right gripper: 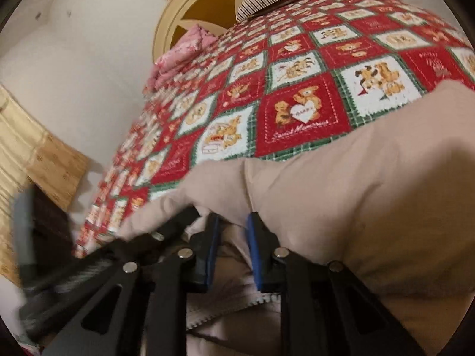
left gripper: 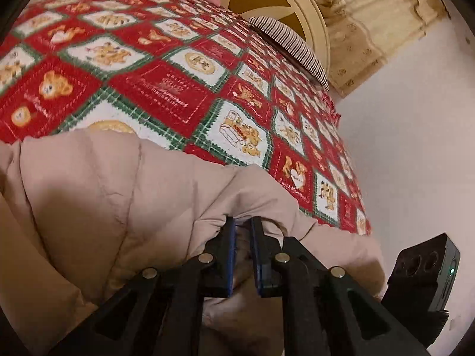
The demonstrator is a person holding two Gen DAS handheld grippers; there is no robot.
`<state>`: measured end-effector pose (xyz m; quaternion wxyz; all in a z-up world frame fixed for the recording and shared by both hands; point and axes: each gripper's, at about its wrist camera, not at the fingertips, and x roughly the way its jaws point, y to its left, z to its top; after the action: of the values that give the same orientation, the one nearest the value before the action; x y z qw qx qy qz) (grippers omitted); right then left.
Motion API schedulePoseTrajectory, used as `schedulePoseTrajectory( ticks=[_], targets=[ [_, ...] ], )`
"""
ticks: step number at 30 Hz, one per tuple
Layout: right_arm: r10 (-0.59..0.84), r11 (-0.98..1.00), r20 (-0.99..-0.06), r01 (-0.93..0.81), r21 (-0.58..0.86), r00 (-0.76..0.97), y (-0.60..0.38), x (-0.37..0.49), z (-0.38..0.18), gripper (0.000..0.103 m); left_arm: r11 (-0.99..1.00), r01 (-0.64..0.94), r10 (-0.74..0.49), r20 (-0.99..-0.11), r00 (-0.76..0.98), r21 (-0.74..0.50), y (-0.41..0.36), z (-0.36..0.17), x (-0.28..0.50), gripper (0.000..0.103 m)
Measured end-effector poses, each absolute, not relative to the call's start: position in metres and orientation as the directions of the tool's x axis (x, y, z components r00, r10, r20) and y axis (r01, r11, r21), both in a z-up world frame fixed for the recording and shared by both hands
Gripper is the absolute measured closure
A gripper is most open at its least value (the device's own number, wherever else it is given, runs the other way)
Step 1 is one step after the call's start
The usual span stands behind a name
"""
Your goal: Fold large clothes
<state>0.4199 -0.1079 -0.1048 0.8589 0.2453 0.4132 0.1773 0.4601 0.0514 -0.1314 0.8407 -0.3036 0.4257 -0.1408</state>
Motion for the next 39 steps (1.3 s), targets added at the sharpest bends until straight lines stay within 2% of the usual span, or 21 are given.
schedulePoseTrajectory(
  ticks=[2, 3, 6, 7, 9, 12, 15, 18, 23, 26, 29, 32, 35, 36, 37, 38, 39],
  targets=[
    [0.499, 0.821, -0.629, -0.092, 0.564, 0.596, -0.106, 0.42, -0.103, 0.079, 0.819, 0.004, -0.456, -0.648, 0.611, -0.573, 0.042, -0.129, 0.458, 0.091],
    [0.488, 0.822, -0.636, -0.07, 0.565, 0.598, -0.107, 0.417, -0.099, 0.075, 0.843, 0.012, -0.43, -0.66, 0.616, -0.538, 0.037, -0.126, 0.458, 0.091],
    [0.518, 0.776, -0.564, -0.076, 0.626, 0.643, -0.127, 0.399, -0.07, 0.073, 0.859, 0.017, -0.412, -0.67, 0.618, -0.512, 0.035, -0.127, 0.459, 0.091],
    [0.501, 0.783, -0.543, -0.085, 0.616, 0.674, -0.138, 0.39, -0.056, 0.069, 0.859, 0.017, -0.411, -0.671, 0.618, -0.511, 0.036, -0.129, 0.459, 0.091],
    [0.379, 0.853, -0.576, -0.032, 0.521, 0.724, -0.154, 0.378, -0.036, 0.05, 0.86, 0.017, -0.411, -0.671, 0.618, -0.511, 0.037, -0.13, 0.46, 0.091],
    [0.181, 0.95, -0.673, 0.049, 0.308, 0.718, -0.17, 0.372, -0.031, 0.052, 0.858, 0.017, -0.412, -0.67, 0.618, -0.513, 0.036, -0.13, 0.46, 0.091],
    [0.032, 0.988, -0.792, 0.1, 0.117, 0.609, -0.177, 0.38, -0.069, 0.066, 0.859, 0.016, -0.41, -0.67, 0.619, -0.512, 0.036, -0.13, 0.461, 0.091],
    [0.072, 0.982, -0.743, 0.084, 0.17, 0.665, -0.188, 0.372, -0.086, 0.067, 0.867, 0.017, -0.399, -0.674, 0.621, -0.498, 0.035, -0.131, 0.462, 0.091],
    [-0.009, 0.994, -0.739, 0.085, 0.066, 0.674, -0.172, 0.377, -0.087, 0.066, 0.903, 0.023, -0.344, -0.692, 0.635, -0.428, 0.026, -0.128, 0.459, 0.091],
    [0.0, 0.993, -0.73, 0.085, 0.08, 0.683, -0.176, 0.374, -0.089, 0.067, 0.901, 0.023, -0.347, -0.687, 0.639, -0.434, 0.027, -0.129, 0.459, 0.091],
    [-0.015, 0.994, -0.73, 0.089, 0.063, 0.683, -0.175, 0.378, -0.091, 0.067, 0.872, 0.02, -0.386, -0.661, 0.644, -0.49, 0.034, -0.131, 0.459, 0.091],
    [-0.04, 0.995, -0.735, 0.094, 0.032, 0.677, -0.171, 0.378, -0.088, 0.066, 0.8, 0.014, -0.467, -0.607, 0.643, -0.6, 0.049, -0.134, 0.456, 0.091],
    [-0.042, 0.995, -0.76, 0.096, 0.026, 0.649, -0.172, 0.368, -0.076, 0.065, 0.729, -0.01, -0.551, -0.595, 0.585, -0.685, 0.079, -0.12, 0.433, 0.09],
    [-0.026, 0.993, -0.747, 0.1, 0.054, 0.665, -0.175, 0.356, -0.067, 0.065, 0.729, -0.009, -0.544, -0.588, 0.598, -0.684, 0.089, -0.111, 0.42, 0.089],
    [0.022, 0.988, -0.691, 0.089, 0.124, 0.723, -0.182, 0.33, -0.05, 0.062, 0.744, -0.01, -0.524, -0.591, 0.613, -0.669, 0.099, -0.102, 0.406, 0.083],
    [0.044, 0.983, -0.648, 0.083, 0.164, 0.76, -0.189, 0.307, -0.036, 0.046, 0.762, -0.005, -0.502, -0.596, 0.626, -0.648, 0.108, -0.094, 0.392, 0.071],
    [0.047, 0.98, -0.625, 0.085, 0.18, 0.779, -0.194, 0.291, -0.028, 0.029, 0.788, 0.017, -0.481, -0.598, 0.641, -0.616, 0.12, -0.084, 0.369, 0.064]
  ],
)
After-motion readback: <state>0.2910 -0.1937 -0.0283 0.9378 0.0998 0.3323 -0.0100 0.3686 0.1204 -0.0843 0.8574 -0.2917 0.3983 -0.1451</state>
